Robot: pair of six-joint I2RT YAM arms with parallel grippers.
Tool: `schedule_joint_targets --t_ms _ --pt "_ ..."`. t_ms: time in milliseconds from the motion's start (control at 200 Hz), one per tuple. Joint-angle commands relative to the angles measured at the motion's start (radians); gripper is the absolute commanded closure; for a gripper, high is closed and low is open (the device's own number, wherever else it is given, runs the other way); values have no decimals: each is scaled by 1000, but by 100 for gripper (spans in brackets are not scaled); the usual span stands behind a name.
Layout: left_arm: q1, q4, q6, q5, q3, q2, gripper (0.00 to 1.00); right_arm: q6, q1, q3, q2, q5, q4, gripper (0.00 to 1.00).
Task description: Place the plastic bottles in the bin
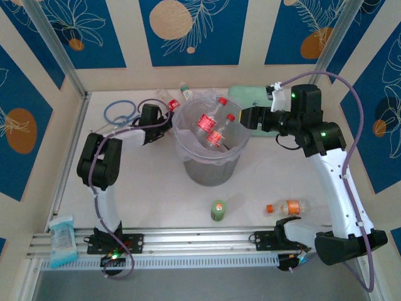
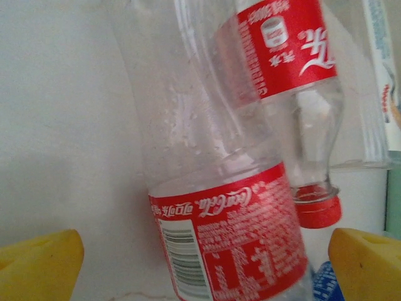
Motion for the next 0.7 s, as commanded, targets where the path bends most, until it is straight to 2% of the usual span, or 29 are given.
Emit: schedule_joint_targets --t_ms 0,350,695 --pt "-4 19 -21 41 13 46 1 20 -5 -11 -21 -29 -22 27" --pt "-5 31 9 -3 -42 -44 34 20 -30 -57 -70 -9 -30 28" --pt "8 -56 132 -62 -102 -294 52 36 -29 -92 -72 -48 6 28"
